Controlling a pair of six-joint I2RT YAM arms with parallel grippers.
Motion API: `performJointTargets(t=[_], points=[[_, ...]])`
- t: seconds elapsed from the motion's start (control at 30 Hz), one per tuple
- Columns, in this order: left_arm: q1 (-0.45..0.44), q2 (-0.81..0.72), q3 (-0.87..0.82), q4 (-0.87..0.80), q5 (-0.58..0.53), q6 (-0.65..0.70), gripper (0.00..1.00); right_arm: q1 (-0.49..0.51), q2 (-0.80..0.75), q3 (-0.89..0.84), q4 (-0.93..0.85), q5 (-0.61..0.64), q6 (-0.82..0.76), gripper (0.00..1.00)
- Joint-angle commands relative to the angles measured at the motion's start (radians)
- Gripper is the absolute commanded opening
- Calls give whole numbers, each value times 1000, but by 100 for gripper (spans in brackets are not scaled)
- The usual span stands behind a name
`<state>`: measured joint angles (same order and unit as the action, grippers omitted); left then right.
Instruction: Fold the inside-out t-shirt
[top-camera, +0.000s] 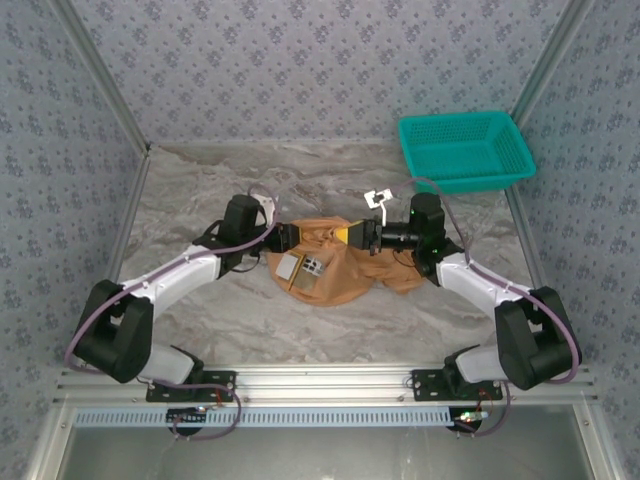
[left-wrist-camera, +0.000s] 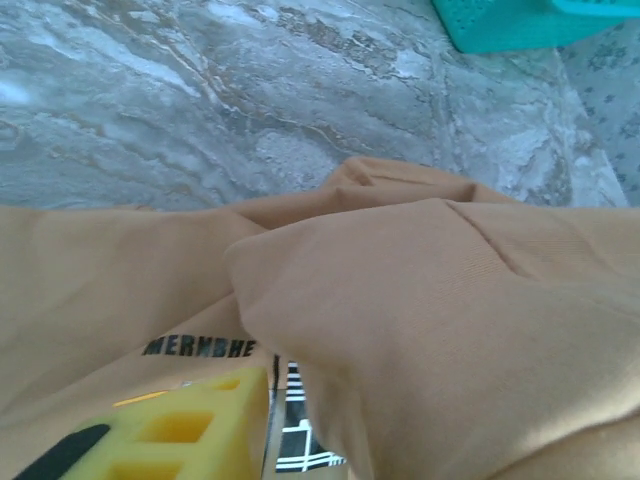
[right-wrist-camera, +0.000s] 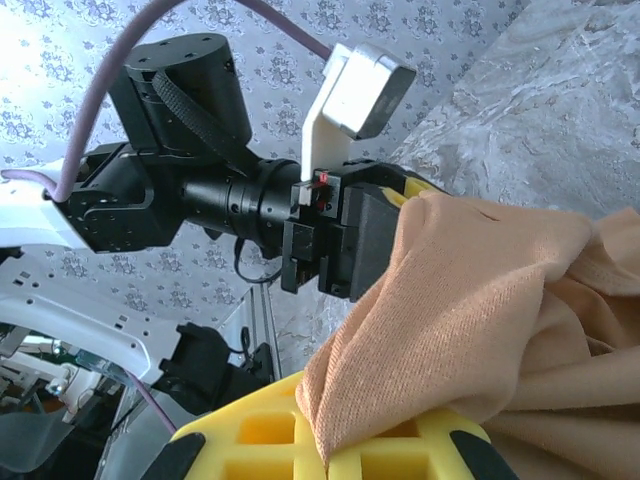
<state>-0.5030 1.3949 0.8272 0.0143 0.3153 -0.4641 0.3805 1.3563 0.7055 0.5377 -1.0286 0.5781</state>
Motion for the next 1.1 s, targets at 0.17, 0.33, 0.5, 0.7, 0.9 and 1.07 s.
performJointTargets(t=[0.17,0.33,0.5,0.7,0.9,1.07], points=[[-84,-309,-121,30,-68,52,68,21,-29,54,-80,10,-72,0],[-177,-301,-97,49,11,112,58,30,-29,66,-97,17,-85,0],[-188,-182,-17,44,67,118,42,34,-38,68,-123,20,-99,0],[-188,-85,64,32,51,151,41,34,-48,64,-131,22,-107,0],[-175,-59,90,29,75,170,4,10,-64,60,-205,50,-145,0],[-123,-204,8,111,191,174,0,-44,-104,78,-421,309,-187,0]])
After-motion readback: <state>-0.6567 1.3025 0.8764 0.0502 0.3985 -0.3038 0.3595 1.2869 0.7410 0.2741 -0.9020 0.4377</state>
